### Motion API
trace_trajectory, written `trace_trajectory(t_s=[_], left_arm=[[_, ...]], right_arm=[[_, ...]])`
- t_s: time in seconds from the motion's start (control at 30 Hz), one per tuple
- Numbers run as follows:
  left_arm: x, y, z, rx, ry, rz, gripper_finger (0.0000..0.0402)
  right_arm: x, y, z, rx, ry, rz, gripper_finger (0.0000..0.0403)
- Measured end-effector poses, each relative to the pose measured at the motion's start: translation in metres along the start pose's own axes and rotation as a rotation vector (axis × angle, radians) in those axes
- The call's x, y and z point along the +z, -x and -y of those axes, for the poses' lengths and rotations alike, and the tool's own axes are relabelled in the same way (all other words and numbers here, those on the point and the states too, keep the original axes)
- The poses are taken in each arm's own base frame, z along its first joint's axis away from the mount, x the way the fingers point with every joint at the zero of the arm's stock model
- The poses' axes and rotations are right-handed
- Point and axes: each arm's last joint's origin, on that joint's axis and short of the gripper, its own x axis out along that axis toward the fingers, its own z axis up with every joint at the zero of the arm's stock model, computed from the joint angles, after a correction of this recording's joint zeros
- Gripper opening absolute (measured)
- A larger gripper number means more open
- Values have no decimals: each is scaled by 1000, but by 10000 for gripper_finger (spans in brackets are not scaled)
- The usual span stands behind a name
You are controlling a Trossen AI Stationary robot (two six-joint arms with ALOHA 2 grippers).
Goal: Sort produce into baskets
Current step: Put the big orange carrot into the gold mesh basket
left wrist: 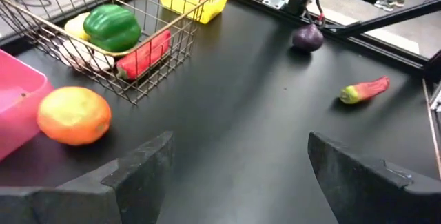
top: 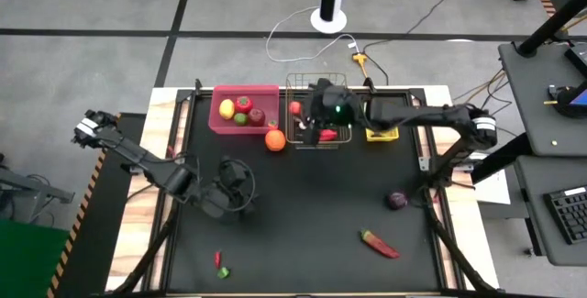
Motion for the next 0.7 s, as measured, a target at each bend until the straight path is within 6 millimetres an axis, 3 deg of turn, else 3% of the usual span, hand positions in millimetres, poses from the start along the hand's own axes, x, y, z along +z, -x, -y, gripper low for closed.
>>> trace_trajectory(t_s=[0.13,0.27,0.5,0.7], left_arm=[[-2,3,3,-15,17,-4,314],[-4,4,4,-12,33,3,314],[-9,0,7,2,36,-1,314],[-10,-1,8,4,51,-4,314]], right_arm=[[-28,-9,24,53,8,-69,150],[-57,-15,34,73,-19,-145,150],[-87,-18,33,78,-19,-230,150],[-99,-19,29,90,-19,-268,151]])
